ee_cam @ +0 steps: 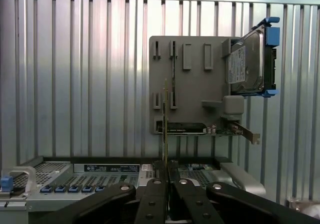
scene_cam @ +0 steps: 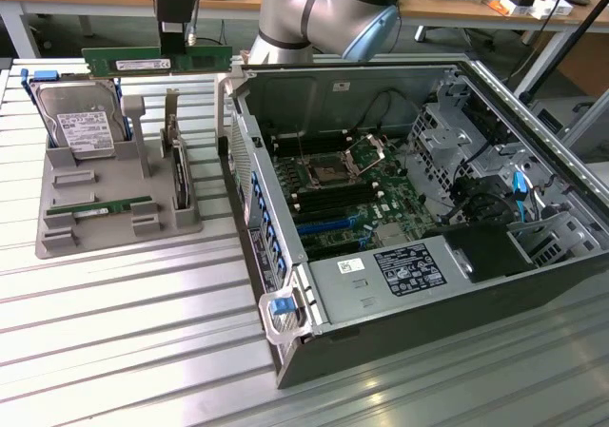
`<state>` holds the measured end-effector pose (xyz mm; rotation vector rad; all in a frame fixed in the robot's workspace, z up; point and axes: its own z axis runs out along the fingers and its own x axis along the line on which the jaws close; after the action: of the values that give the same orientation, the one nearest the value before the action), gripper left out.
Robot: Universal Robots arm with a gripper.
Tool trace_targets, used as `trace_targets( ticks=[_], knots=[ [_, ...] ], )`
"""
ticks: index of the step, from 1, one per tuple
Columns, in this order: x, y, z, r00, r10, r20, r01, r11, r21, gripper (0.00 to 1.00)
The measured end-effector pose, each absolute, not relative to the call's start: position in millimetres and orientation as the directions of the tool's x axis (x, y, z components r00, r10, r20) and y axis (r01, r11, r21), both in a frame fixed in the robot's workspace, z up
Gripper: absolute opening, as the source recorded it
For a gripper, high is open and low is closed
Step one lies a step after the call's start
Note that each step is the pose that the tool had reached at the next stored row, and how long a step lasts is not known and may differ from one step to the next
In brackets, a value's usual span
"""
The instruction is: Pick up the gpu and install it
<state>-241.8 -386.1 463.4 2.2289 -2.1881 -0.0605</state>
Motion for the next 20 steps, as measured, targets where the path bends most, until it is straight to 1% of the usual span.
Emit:
trace_targets(
  ticks=[20],
  knots=[
    [-228,-386,463,0.018,-1.000,-0.015,-0.999,-0.019,0.040,0.12]
  ],
)
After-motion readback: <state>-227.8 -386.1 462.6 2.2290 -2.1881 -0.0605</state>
